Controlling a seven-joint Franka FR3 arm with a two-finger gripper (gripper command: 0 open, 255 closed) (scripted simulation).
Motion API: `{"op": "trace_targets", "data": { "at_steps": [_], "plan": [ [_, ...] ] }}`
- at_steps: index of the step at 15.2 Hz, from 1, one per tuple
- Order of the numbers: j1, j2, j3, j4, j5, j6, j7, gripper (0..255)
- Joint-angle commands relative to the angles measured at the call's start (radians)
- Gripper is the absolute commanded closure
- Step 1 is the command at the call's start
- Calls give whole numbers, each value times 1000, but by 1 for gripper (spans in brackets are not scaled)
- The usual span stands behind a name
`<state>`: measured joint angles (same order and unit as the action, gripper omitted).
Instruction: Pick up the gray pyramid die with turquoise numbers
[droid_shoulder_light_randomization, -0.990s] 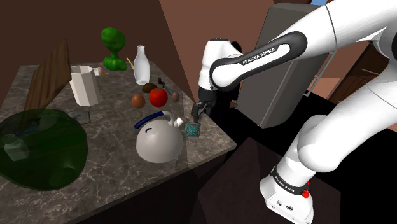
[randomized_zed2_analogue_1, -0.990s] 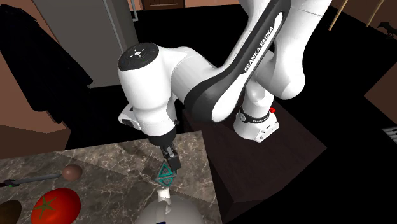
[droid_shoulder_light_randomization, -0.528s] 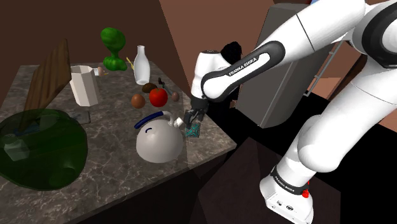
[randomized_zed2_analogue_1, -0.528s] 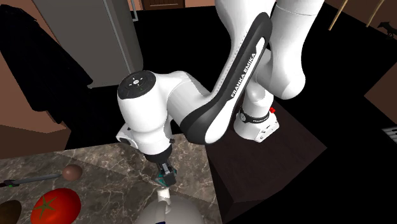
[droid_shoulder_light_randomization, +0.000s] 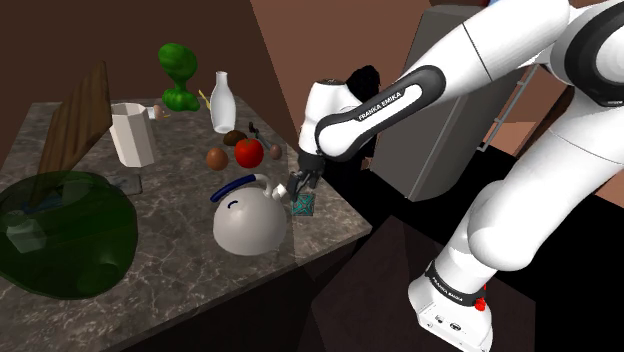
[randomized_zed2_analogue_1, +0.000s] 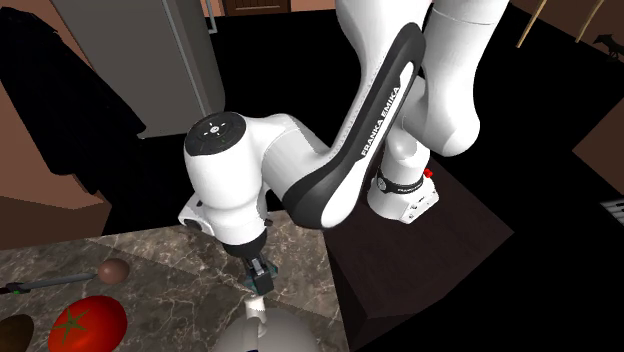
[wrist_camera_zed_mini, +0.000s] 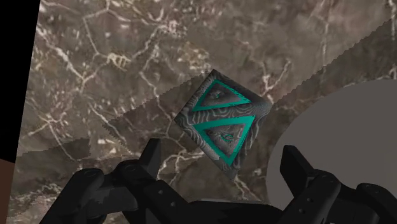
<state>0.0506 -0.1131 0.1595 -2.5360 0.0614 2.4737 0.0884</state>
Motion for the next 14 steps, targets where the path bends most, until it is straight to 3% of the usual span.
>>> {"op": "trace_targets", "data": {
  "at_steps": [1, 5, 6, 14],
  "plan": [
    [-1, 69, 1, 1, -1, 26, 44, 255],
    [-3, 85, 0, 43, -8, 0, 46, 255],
    [-2, 38, 4, -20, 6, 17, 41, 255],
    [-1, -51, 1, 14, 17, -106, 35, 255]
  ]
}}
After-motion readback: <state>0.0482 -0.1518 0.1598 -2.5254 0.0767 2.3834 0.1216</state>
